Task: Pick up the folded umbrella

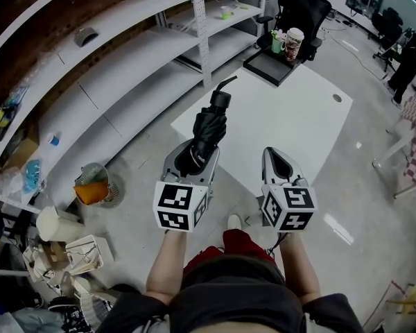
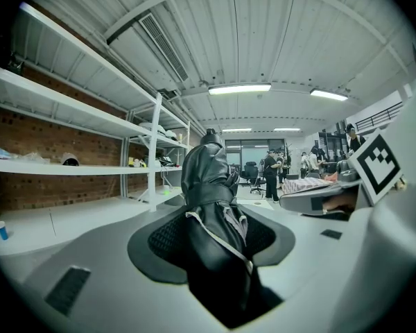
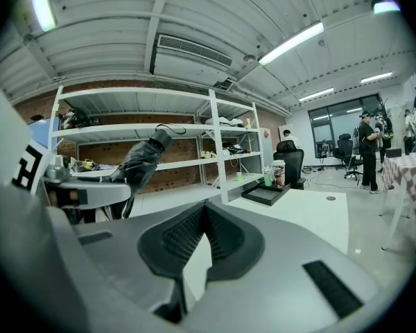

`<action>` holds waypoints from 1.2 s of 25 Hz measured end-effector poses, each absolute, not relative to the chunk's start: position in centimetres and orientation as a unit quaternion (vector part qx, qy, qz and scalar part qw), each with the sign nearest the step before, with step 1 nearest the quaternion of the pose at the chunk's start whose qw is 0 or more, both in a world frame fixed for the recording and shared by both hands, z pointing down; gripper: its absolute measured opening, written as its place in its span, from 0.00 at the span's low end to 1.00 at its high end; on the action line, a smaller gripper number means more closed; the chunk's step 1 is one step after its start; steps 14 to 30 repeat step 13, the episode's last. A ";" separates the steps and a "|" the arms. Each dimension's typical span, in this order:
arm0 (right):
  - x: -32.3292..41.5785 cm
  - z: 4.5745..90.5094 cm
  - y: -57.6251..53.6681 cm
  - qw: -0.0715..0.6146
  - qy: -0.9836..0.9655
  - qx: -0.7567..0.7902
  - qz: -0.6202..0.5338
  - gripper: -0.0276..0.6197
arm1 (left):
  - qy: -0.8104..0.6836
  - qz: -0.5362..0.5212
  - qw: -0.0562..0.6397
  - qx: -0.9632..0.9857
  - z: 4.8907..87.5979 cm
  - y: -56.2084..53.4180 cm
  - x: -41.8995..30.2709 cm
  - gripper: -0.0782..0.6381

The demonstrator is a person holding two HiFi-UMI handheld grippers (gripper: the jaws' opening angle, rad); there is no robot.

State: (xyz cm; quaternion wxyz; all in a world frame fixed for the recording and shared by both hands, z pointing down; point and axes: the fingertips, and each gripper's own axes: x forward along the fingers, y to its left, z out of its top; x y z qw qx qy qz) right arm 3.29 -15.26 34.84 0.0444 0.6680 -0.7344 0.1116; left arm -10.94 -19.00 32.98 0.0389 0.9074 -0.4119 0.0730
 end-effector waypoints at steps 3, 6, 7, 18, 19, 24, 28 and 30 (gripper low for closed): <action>2.5 34.7 -14.8 0.046 -0.738 0.665 0.107 0.07 | -0.414 0.071 0.038 0.907 32.9 -18.6 -11.7 0.41; 2.2 34.3 -14.4 0.048 -0.739 0.664 0.102 0.07 | -0.415 0.073 0.037 0.906 32.7 -18.1 -12.1 0.41; 2.1 34.2 -14.2 0.048 -0.740 0.664 0.100 0.07 | -0.415 0.073 0.036 0.906 32.6 -18.0 -12.2 0.41; 2.1 33.9 -12.9 0.044 -0.742 0.662 0.099 0.07 | -0.420 0.070 0.036 0.904 32.1 -16.7 -12.6 0.41; 2.1 33.9 -12.9 0.044 -0.742 0.662 0.099 0.07 | -0.420 0.070 0.036 0.904 32.1 -16.7 -12.6 0.41; 2.1 33.9 -12.9 0.044 -0.742 0.662 0.099 0.07 | -0.420 0.070 0.036 0.904 32.1 -16.7 -12.6 0.41; 2.1 33.9 -12.9 0.044 -0.742 0.662 0.099 0.07 | -0.420 0.070 0.036 0.904 32.1 -16.7 -12.6 0.41; 2.1 33.9 -12.9 0.044 -0.742 0.662 0.099 0.07 | -0.420 0.070 0.036 0.904 32.1 -16.7 -12.6 0.41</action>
